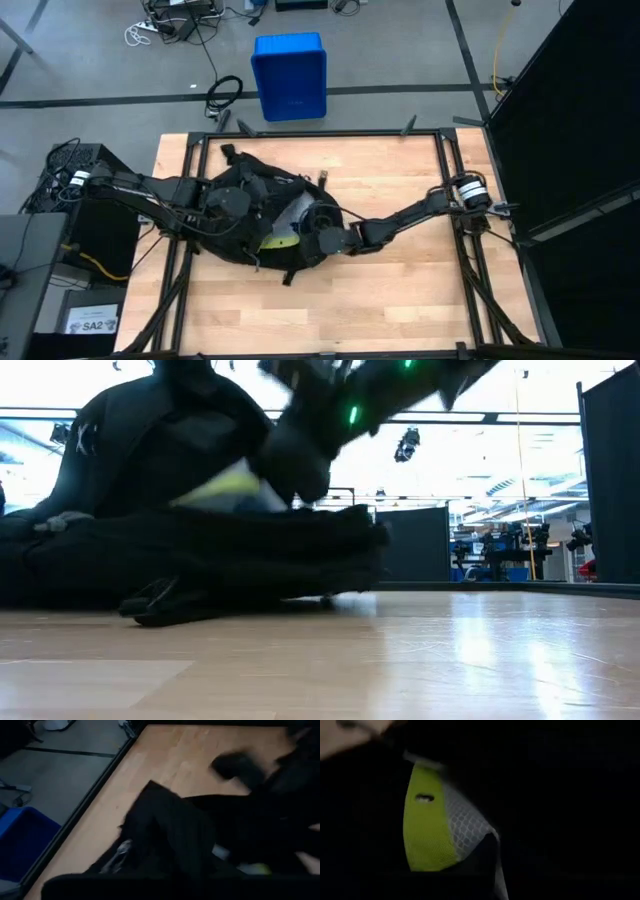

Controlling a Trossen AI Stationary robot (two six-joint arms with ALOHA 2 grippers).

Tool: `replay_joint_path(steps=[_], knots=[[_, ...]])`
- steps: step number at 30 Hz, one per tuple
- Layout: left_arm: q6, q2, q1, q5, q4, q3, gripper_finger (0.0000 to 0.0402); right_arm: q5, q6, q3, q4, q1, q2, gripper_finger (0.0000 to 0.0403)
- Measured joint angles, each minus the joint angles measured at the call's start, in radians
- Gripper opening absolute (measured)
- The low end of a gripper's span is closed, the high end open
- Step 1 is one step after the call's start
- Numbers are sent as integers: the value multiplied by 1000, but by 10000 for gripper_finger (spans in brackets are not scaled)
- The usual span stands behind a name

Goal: Unpack backpack
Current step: Remove the zip lock bag from the backpack

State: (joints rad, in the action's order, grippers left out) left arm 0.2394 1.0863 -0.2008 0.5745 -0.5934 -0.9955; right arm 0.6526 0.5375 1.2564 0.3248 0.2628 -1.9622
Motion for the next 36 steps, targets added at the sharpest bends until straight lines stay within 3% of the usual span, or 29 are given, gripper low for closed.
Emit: replay_joint_path(steps=[12, 20, 24, 36], knots=[[27, 1, 16, 16, -44, 1, 0, 13, 7, 2, -12, 81, 244, 0], [30, 1, 17, 19, -56, 1, 0, -127, -131, 2, -336, 66, 197, 14], [31, 1, 17, 19, -55, 1, 0, -128, -121, 0, -390, 60, 108, 62], [34, 1, 17, 1, -56, 3, 0, -133, -66, 2, -361, 46, -79, 278]])
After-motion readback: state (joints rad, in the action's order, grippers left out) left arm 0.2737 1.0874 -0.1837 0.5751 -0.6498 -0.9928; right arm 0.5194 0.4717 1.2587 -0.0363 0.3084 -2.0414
